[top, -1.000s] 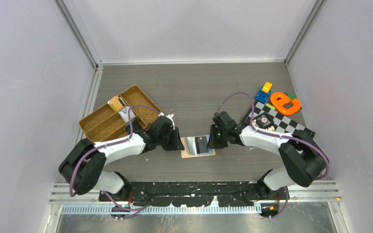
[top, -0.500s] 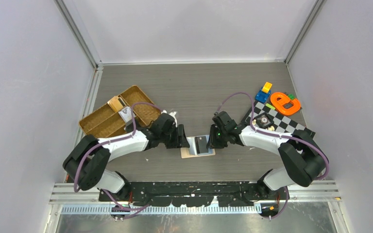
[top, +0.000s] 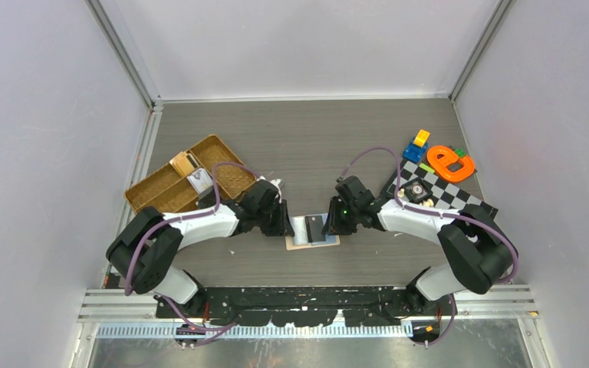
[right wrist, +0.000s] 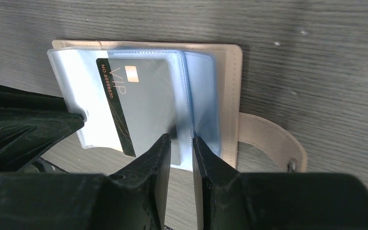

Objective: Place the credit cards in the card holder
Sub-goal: Turn over the card slot in the card holder.

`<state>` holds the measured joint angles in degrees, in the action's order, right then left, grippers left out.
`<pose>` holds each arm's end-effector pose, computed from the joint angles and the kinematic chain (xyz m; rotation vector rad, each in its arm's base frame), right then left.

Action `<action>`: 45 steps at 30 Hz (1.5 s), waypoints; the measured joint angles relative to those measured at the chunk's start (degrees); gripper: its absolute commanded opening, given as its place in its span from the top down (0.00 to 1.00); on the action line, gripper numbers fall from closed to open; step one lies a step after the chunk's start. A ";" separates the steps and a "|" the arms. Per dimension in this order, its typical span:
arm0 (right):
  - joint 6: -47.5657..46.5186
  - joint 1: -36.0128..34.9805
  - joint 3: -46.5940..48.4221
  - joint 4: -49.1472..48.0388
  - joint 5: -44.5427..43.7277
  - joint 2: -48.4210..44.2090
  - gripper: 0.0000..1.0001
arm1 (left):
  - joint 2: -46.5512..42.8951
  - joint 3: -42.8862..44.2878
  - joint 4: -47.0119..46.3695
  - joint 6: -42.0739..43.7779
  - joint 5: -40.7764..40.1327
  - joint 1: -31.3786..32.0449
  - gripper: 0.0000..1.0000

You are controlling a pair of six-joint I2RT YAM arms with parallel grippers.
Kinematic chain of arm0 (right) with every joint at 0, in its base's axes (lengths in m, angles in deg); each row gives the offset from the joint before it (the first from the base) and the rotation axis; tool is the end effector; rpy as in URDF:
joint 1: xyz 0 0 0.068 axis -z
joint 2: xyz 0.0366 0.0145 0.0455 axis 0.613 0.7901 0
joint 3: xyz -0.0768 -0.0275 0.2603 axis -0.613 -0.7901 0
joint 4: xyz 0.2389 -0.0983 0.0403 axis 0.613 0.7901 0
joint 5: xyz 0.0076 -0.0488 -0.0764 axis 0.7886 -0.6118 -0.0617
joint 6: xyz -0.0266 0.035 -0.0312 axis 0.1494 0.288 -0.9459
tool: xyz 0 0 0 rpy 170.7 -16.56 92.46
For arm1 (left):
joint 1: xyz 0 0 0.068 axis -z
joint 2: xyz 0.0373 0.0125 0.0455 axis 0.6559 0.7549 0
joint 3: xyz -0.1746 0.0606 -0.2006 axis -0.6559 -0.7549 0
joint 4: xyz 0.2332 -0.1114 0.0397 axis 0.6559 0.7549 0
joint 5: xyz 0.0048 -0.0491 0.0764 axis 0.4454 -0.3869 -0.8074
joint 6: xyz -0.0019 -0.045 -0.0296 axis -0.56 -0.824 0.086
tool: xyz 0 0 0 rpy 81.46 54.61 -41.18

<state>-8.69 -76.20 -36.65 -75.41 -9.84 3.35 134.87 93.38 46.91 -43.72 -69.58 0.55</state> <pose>0.2051 0.1694 0.1540 0.0219 2.7367 0.6637 0.2035 -0.1901 0.1553 0.0274 2.6787 -0.8309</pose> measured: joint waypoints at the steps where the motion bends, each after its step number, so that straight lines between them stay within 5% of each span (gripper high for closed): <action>1: 0.26 0.00 -0.09 -0.50 0.59 0.17 0.71 | 0.09 0.00 0.00 -0.02 0.02 0.00 0.83; 11: 2.14 0.00 -1.40 -3.52 4.13 0.35 0.71 | 0.74 0.00 0.72 0.20 -0.48 0.00 0.96; 45: 5.01 0.00 -2.49 -4.31 6.01 -5.62 0.73 | 0.72 -0.13 1.33 0.20 -1.09 -0.04 1.00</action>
<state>-3.69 -76.20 -39.14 -79.71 -3.83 -2.27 135.59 93.24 48.24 -43.52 -70.68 0.51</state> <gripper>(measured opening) 0.268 0.008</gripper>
